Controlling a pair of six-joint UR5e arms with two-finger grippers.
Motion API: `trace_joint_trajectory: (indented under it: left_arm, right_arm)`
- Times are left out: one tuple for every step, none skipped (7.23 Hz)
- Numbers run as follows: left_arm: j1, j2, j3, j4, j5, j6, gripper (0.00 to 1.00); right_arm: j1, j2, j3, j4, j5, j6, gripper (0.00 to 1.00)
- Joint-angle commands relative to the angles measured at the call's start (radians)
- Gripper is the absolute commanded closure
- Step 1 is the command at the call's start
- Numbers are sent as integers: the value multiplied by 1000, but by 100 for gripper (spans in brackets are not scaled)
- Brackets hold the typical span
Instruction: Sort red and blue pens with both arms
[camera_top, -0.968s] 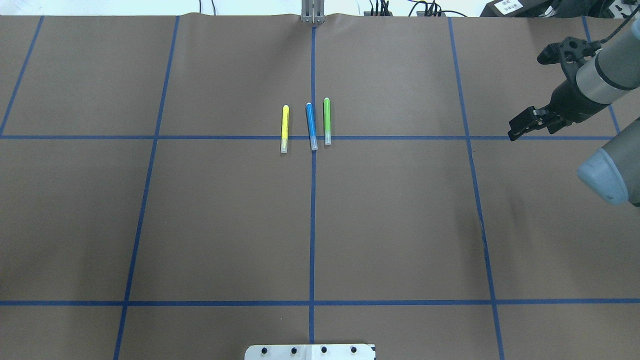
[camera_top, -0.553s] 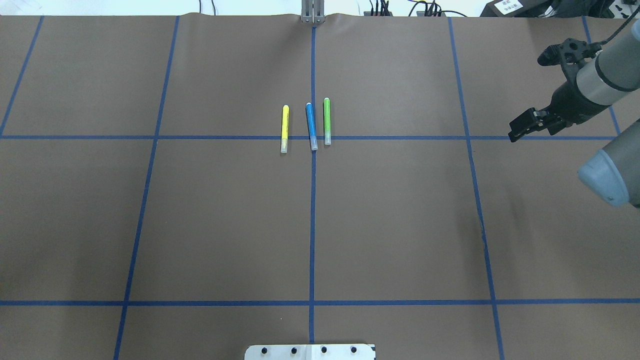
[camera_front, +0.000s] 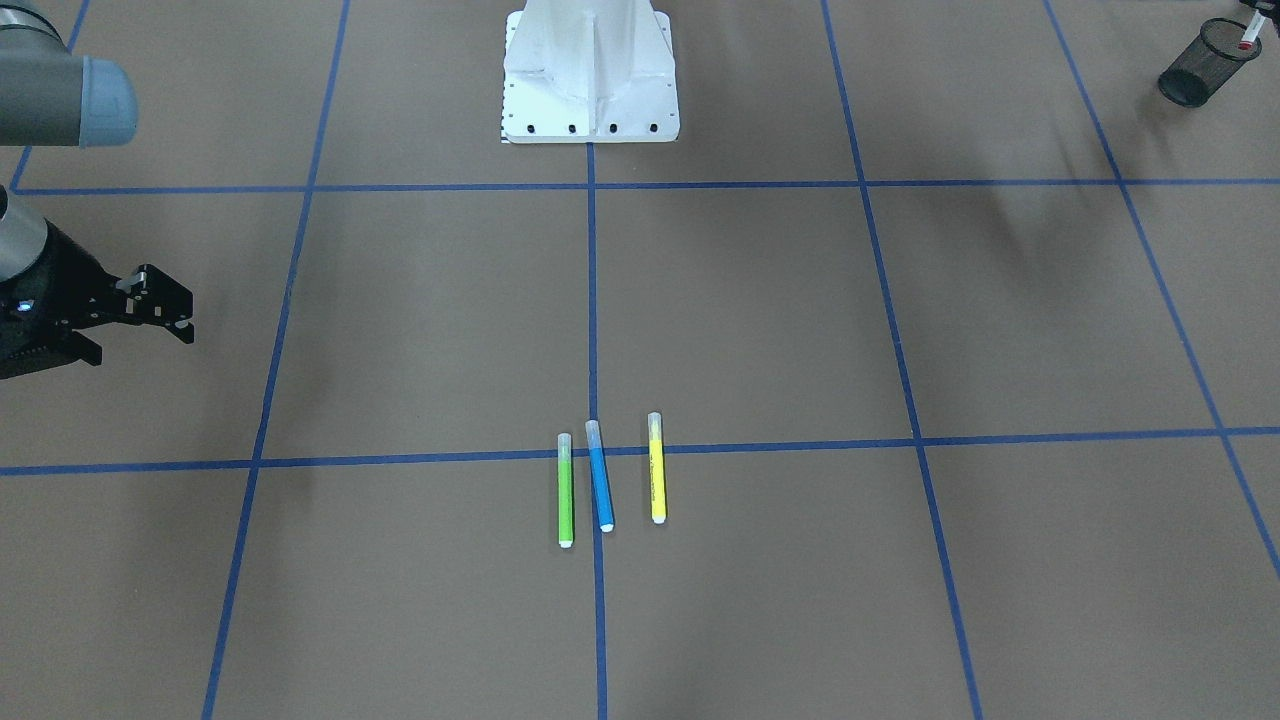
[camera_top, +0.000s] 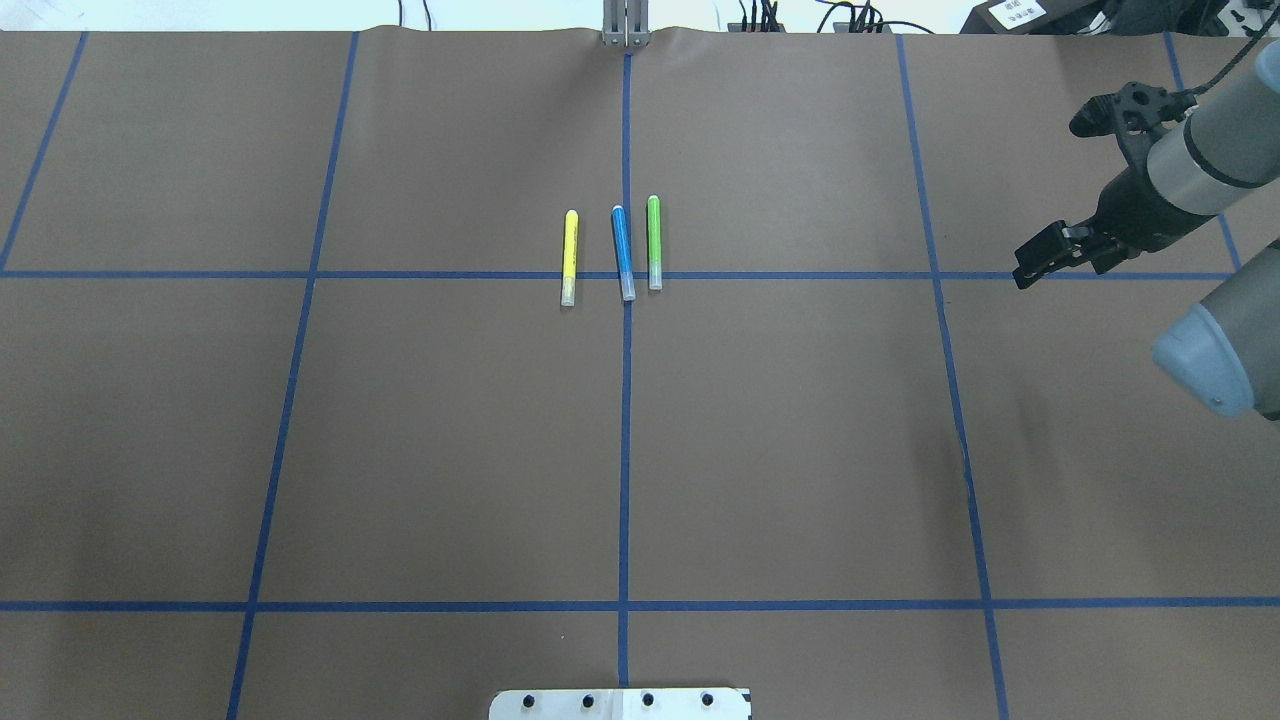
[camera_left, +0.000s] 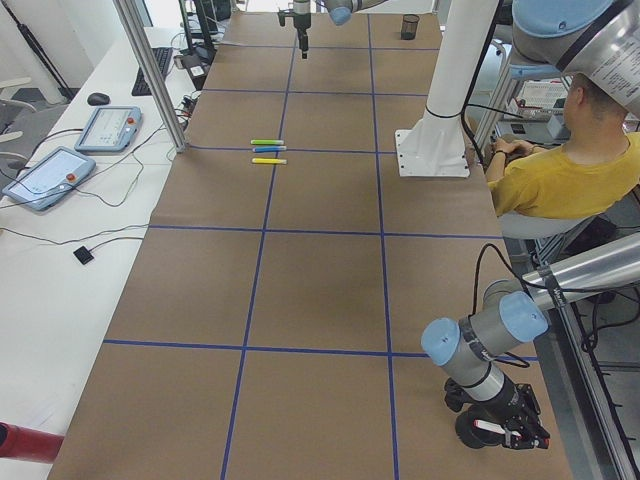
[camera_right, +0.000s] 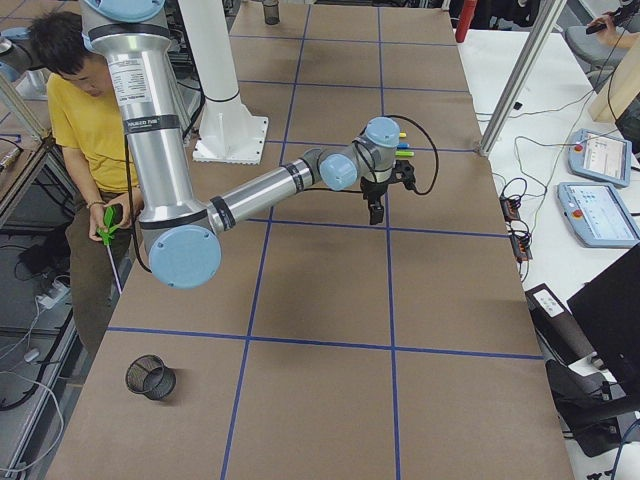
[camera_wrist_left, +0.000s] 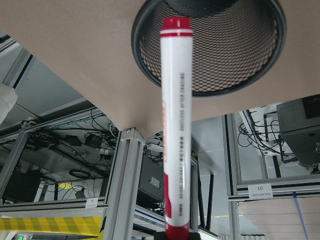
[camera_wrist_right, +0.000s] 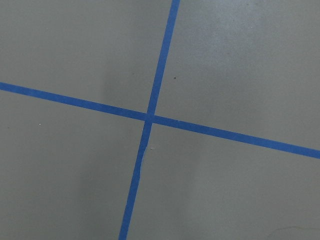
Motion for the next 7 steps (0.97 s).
trace_joint_trajectory:
  left_arm:
    - [-2, 0, 4, -3, -32, 3, 100]
    - [0, 0, 7, -4, -33, 7, 100]
    - [0, 0, 11, -4, -47, 7, 99]
    - [0, 0, 13, -4, -47, 9, 94]
    - [0, 0, 16, -4, -47, 9, 91]
    - [-2, 0, 17, -4, -47, 10, 90]
    - [-2, 2, 19, -4, -47, 15, 90]
  right_arm:
    - [-1, 0, 0, 0, 0, -1, 1]
    - [-3, 0, -1, 0, 0, -1, 1]
    - [-4, 0, 0, 0, 0, 0, 1]
    - [-4, 0, -1, 0, 0, 0, 1]
    - [-4, 0, 0, 0, 0, 0, 1]
    - [-4, 0, 0, 0, 0, 0, 1]
    - [-4, -2, 0, 0, 0, -1, 1]
